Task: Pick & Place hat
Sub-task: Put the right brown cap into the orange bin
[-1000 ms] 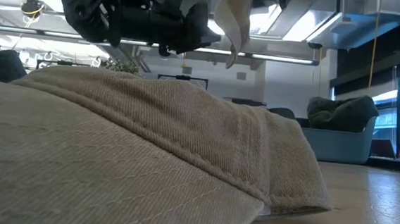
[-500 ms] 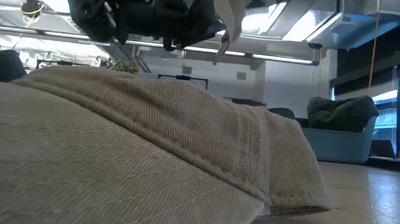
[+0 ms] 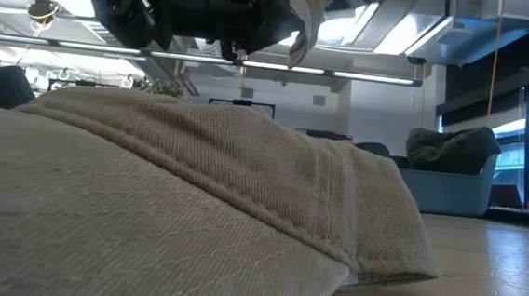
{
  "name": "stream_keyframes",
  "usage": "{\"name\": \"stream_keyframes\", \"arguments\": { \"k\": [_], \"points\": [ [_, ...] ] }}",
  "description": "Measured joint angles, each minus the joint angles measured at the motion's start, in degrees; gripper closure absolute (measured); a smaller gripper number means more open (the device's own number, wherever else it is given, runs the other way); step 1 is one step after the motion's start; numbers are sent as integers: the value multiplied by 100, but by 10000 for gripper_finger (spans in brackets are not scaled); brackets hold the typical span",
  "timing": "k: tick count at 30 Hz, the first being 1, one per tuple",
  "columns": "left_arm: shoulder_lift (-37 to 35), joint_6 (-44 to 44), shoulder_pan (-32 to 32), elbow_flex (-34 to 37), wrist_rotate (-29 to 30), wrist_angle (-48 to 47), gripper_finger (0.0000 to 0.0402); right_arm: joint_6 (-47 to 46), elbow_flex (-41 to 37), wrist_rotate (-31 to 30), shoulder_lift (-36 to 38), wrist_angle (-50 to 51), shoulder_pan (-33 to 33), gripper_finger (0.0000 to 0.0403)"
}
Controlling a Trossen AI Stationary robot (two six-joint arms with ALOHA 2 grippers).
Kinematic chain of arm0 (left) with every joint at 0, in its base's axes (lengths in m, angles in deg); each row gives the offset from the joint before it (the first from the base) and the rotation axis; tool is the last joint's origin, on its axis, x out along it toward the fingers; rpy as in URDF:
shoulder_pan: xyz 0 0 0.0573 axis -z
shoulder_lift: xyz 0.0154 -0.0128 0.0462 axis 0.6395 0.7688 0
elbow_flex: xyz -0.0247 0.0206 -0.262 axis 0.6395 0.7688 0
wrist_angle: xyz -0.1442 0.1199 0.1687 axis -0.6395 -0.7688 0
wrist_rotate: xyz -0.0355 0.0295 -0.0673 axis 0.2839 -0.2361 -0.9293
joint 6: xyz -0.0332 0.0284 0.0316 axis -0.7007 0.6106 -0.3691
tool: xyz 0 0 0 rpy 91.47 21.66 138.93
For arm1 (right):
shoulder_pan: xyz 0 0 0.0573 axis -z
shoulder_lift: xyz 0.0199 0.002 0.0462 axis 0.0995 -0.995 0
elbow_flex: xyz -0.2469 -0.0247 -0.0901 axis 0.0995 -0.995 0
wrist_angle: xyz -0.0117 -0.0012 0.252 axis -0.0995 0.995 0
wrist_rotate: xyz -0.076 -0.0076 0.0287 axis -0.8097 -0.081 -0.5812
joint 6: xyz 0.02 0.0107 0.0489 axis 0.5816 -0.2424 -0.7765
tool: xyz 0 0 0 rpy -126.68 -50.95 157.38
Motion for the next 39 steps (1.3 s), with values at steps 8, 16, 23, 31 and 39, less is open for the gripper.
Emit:
{"name": "stream_keyframes", "arguments": {
  "k": [8, 16, 23, 31, 39],
  "points": [
    [-2, 0, 21, 0, -52, 10, 229, -20, 0, -2, -5, 28, -30, 393],
    [-4, -53, -18, -3, -53, 194, 229, -11, -7, -11, -83, 60, -223, 393],
    [-4, -159, -154, -4, -102, 119, 229, 2, -7, -12, -85, 85, -291, 393],
    [-11, -856, -437, -4, -1004, -67, 264, 4, -7, -11, -85, 354, -289, 393],
    [-47, -1095, -469, -4, -1742, -150, 389, 160, -7, 2, -81, 642, -289, 393]
  ]
}}
